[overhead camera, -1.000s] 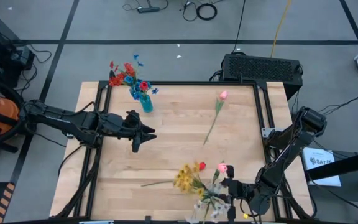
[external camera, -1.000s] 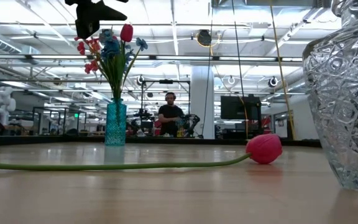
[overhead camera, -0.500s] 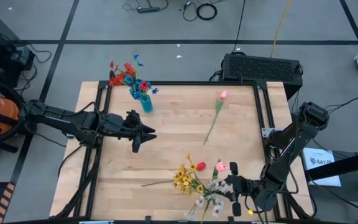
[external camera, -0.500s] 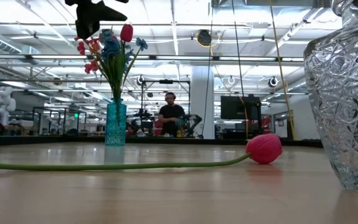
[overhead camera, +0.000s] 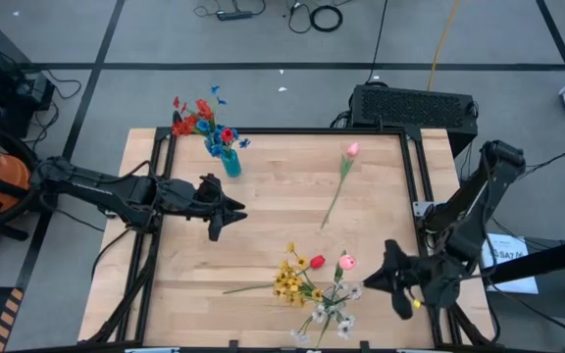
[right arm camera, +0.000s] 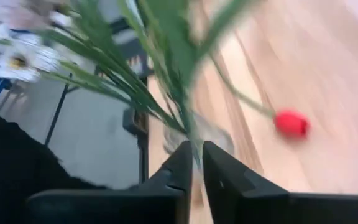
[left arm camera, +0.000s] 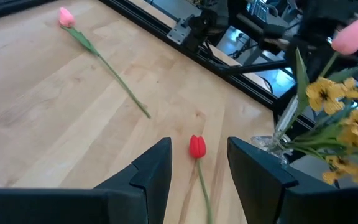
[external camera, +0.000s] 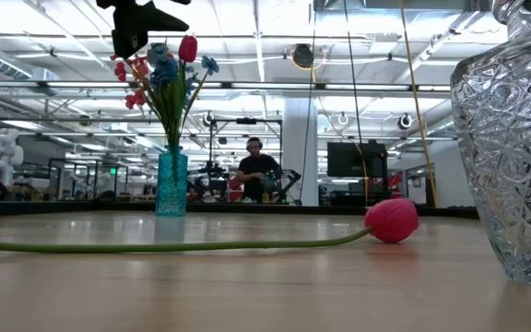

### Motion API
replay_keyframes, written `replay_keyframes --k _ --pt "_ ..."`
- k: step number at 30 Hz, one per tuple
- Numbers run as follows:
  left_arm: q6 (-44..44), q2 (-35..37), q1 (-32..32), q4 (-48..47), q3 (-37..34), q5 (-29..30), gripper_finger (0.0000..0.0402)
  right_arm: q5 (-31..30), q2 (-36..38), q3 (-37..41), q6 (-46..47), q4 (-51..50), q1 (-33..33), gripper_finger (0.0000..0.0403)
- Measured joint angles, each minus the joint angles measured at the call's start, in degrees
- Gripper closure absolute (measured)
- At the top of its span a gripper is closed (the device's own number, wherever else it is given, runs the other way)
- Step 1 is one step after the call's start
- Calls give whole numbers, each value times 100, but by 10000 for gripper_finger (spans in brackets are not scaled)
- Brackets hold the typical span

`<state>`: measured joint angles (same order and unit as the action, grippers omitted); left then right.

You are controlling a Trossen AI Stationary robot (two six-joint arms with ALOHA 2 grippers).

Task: Sort flowers into vase by color
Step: Put the yellow flower into the transparent vase

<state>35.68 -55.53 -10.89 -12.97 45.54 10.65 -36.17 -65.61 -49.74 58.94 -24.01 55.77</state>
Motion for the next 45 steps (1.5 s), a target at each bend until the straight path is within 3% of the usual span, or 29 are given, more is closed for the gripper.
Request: replay_keyframes --k 6,10,18,29,39,45 --pt "-2 -516 -456 104 4 -77 240 529 454 0 1766 -1831 -39 398" --pt "-2 -1249 -853 434 69 -105 240 654 554 0 2294 -2495 -179 400" --pt "-42 -2590 -1048 677 1068 -597 240 651 574 0 1946 -2518 -497 402" --pt "-771 -3434 -733 669 2935 -1151 240 652 574 0 1816 -2518 -592 402" --pt "-470 -4413 -734 619 3580 -1726 240 648 574 0 1641 -2516 -592 403" --pt "-499 -4566 -682 661 3945 -1763 240 648 573 0 1533 -2516 -592 403"
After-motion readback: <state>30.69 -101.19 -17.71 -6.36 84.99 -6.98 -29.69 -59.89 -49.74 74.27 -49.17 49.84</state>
